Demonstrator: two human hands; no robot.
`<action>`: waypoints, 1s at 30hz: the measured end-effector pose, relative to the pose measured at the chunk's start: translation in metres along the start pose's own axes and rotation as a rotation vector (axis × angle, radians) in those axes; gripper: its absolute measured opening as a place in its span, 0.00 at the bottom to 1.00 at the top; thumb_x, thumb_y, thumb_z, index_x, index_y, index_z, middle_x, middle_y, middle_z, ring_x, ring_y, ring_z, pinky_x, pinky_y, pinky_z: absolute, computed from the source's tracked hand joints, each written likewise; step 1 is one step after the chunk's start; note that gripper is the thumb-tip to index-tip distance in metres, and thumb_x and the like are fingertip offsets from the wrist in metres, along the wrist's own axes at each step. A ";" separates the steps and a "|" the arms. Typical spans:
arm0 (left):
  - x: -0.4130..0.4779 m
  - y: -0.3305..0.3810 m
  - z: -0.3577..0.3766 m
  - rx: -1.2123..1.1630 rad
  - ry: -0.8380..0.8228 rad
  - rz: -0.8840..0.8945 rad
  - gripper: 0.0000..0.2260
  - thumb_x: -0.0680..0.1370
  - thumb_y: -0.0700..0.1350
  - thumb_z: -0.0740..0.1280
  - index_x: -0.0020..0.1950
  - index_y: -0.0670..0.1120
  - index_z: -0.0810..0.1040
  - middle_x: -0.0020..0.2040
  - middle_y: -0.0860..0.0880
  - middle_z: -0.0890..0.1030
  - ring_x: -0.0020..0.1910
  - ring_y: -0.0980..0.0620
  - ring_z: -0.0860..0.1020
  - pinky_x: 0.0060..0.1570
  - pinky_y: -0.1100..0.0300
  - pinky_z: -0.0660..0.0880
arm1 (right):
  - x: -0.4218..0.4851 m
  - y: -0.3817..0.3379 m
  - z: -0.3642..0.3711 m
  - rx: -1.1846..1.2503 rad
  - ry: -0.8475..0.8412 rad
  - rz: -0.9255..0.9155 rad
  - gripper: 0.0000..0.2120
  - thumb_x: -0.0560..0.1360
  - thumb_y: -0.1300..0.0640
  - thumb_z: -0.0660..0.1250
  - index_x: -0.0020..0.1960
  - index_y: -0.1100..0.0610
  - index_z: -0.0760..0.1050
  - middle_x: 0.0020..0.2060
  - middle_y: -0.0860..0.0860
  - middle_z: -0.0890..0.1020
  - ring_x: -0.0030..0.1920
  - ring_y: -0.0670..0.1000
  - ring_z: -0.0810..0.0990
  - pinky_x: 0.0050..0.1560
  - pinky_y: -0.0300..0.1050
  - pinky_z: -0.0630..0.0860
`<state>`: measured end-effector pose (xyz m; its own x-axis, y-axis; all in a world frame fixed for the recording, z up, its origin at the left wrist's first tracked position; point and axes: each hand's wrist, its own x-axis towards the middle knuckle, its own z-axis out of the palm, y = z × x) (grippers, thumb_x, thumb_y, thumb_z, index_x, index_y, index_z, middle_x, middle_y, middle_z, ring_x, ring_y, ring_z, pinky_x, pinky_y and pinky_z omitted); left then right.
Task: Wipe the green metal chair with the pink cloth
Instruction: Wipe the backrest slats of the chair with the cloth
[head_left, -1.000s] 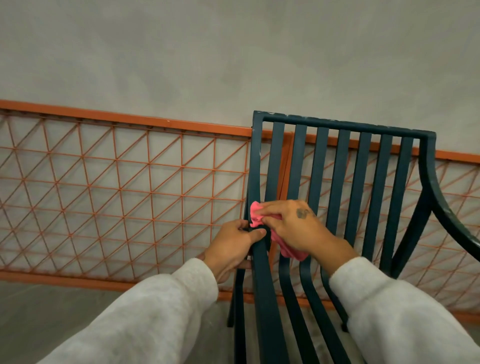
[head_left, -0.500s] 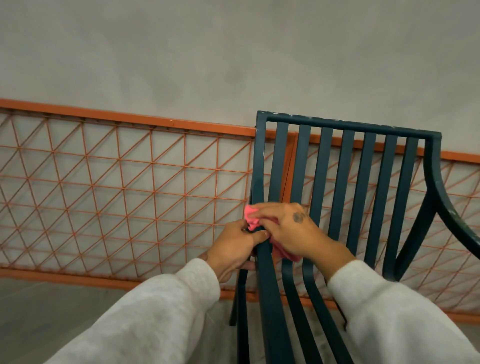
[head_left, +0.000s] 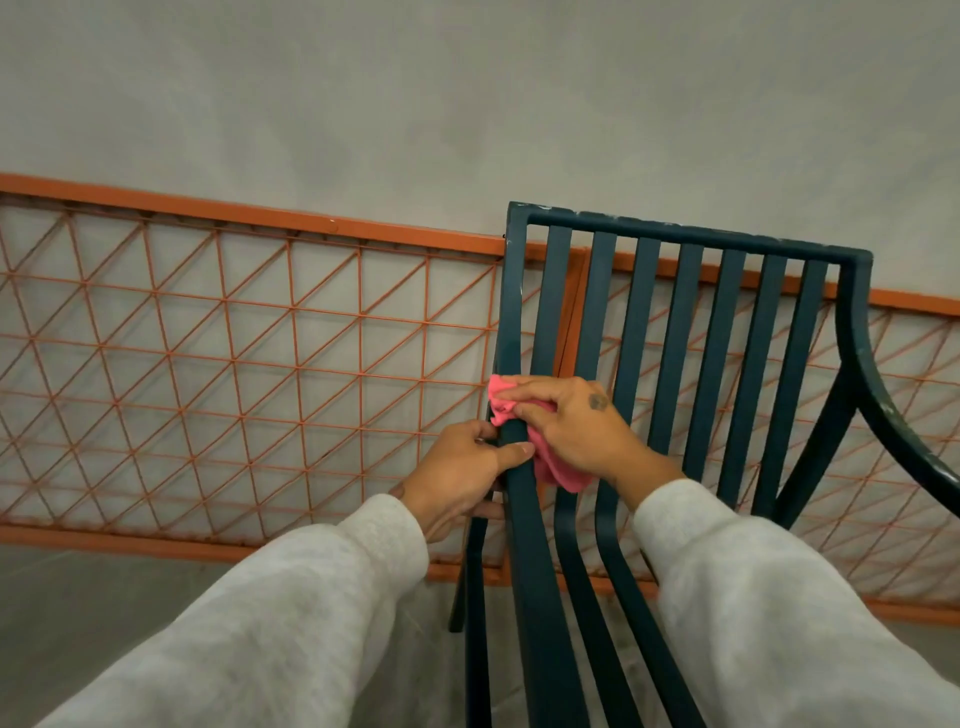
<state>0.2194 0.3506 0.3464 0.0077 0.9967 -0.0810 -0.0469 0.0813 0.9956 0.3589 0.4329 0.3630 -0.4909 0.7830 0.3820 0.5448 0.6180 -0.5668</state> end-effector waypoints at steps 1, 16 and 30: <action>0.001 0.000 -0.001 0.015 -0.001 0.003 0.07 0.78 0.42 0.69 0.54 0.45 0.76 0.47 0.44 0.84 0.36 0.54 0.84 0.30 0.59 0.80 | -0.005 0.000 -0.001 0.012 -0.017 -0.001 0.12 0.80 0.62 0.67 0.57 0.50 0.84 0.63 0.41 0.80 0.62 0.35 0.74 0.60 0.17 0.62; 0.051 0.030 -0.004 0.308 0.081 0.165 0.17 0.74 0.41 0.73 0.61 0.48 0.75 0.50 0.44 0.84 0.46 0.44 0.84 0.41 0.44 0.83 | 0.005 0.011 -0.049 -0.096 0.037 0.155 0.10 0.80 0.53 0.68 0.60 0.45 0.80 0.56 0.45 0.81 0.48 0.45 0.80 0.42 0.31 0.72; 0.076 0.015 -0.016 0.123 0.021 0.141 0.23 0.72 0.40 0.75 0.65 0.47 0.73 0.47 0.40 0.84 0.41 0.45 0.85 0.33 0.50 0.83 | 0.073 0.008 -0.009 -0.305 0.193 -0.137 0.13 0.78 0.63 0.67 0.59 0.51 0.84 0.64 0.47 0.81 0.65 0.50 0.78 0.73 0.56 0.66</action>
<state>0.2035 0.4273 0.3549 -0.0111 0.9981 0.0605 0.0769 -0.0595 0.9953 0.3336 0.4953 0.3925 -0.4518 0.6729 0.5858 0.6745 0.6874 -0.2693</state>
